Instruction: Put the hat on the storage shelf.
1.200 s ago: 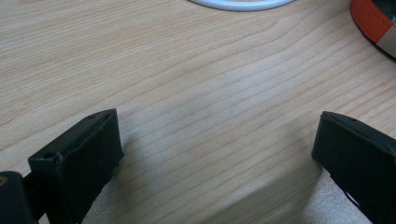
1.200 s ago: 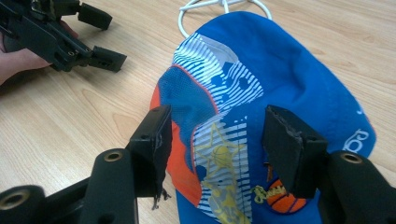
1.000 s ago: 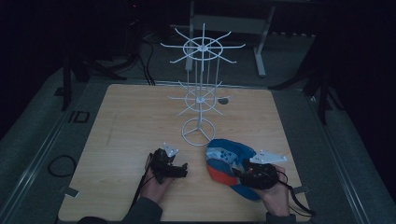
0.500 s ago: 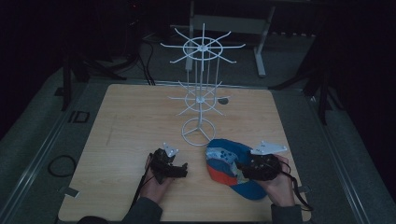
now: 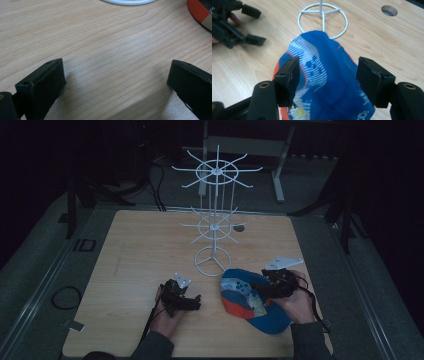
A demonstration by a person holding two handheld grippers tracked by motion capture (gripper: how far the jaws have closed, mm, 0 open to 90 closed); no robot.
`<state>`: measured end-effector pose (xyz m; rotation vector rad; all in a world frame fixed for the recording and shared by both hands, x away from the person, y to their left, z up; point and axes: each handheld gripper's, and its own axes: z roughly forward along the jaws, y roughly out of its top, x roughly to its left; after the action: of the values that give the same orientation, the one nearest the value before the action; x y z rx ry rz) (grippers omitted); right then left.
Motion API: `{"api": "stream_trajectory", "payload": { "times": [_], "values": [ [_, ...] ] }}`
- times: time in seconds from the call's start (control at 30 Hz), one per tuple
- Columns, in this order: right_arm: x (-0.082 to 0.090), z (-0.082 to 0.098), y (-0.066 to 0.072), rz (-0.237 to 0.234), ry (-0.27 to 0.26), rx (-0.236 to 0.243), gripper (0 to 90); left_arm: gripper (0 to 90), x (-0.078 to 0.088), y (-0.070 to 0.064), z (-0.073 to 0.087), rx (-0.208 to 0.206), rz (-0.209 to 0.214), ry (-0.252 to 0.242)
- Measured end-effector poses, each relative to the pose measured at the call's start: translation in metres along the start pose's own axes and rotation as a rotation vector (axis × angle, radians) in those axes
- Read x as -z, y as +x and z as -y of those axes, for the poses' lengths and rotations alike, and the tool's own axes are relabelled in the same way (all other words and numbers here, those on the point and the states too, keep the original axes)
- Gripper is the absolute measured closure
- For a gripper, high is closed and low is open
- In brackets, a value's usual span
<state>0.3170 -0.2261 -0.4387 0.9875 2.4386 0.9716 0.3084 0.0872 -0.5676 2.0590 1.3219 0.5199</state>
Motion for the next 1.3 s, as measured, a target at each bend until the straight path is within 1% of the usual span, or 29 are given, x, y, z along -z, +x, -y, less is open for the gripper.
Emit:
{"api": "stream_trajectory", "payload": {
  "times": [0.07,0.1,0.23,0.27,0.3,0.37,0.53,0.57,0.6,0.67,0.73,0.83,0.97,1.07,1.1,1.13,1.3],
  "values": [
    [-0.001,-0.002,-0.002,-0.005,-0.001,0.0,35.5,1.9,0.0,0.0,0.0,0.0,0.0,0.0],
    [-0.002,-0.006,-0.005,-0.009,0.0,0.004,35.5,1.9,0.0,0.0,0.0,-0.001,-0.001,0.001],
    [-0.004,-0.01,-0.009,-0.013,0.01,0.002,35.5,1.9,0.0,0.0,0.0,0.0,0.0,0.0],
    [-0.008,-0.015,-0.013,-0.012,0.029,0.005,35.1,1.9,0.0,0.0,0.0,-0.001,-0.001,0.001],
    [-0.01,-0.016,-0.015,-0.014,0.034,0.004,34.7,1.9,0.0,0.0,0.0,-0.002,-0.001,0.001],
    [-0.012,-0.017,-0.015,-0.016,0.041,0.005,34.3,1.9,0.0,0.0,0.0,-0.001,0.0,0.001],
    [-0.026,-0.022,-0.019,-0.025,0.085,0.015,31.6,1.9,0.0,0.0,0.0,0.0,-0.001,-0.001],
    [-0.026,-0.022,-0.019,-0.025,0.085,0.015,31.6,1.9,0.0,0.0,0.0,0.0,-0.001,-0.001],
    [-0.031,-0.023,-0.02,-0.03,0.103,0.015,30.5,1.9,0.0,0.0,0.0,0.0,-0.001,-0.002],
    [-0.033,-0.023,-0.021,-0.03,0.11,0.019,30.3,1.9,0.0,0.0,0.0,0.0,-0.002,-0.002],
    [-0.041,-0.024,-0.022,-0.043,0.129,0.013,29.2,1.9,0.0,0.0,0.0,0.0,-0.002,-0.002],
    [-0.048,-0.024,-0.022,-0.053,0.15,0.018,29.1,1.9,0.0,0.0,0.0,0.0,-0.002,-0.002],
    [-0.059,-0.022,-0.02,-0.06,0.175,0.014,29.5,1.9,0.0,0.0,0.0,0.0,-0.002,-0.002],
    [-0.063,-0.021,-0.02,-0.066,0.186,0.021,29.8,1.9,0.0,0.0,0.0,0.001,-0.002,-0.002],
    [-0.067,-0.02,-0.019,-0.068,0.198,0.02,29.7,1.9,0.0,0.0,0.0,0.001,-0.002,-0.002],
    [-0.067,-0.02,-0.019,-0.068,0.198,0.02,29.7,1.9,0.0,0.0,0.0,0.002,-0.002,-0.002],
    [-0.078,-0.017,-0.02,-0.082,0.25,0.01,30.4,1.9,0.0,0.0,0.0,0.001,-0.001,-0.001]
  ]
}}
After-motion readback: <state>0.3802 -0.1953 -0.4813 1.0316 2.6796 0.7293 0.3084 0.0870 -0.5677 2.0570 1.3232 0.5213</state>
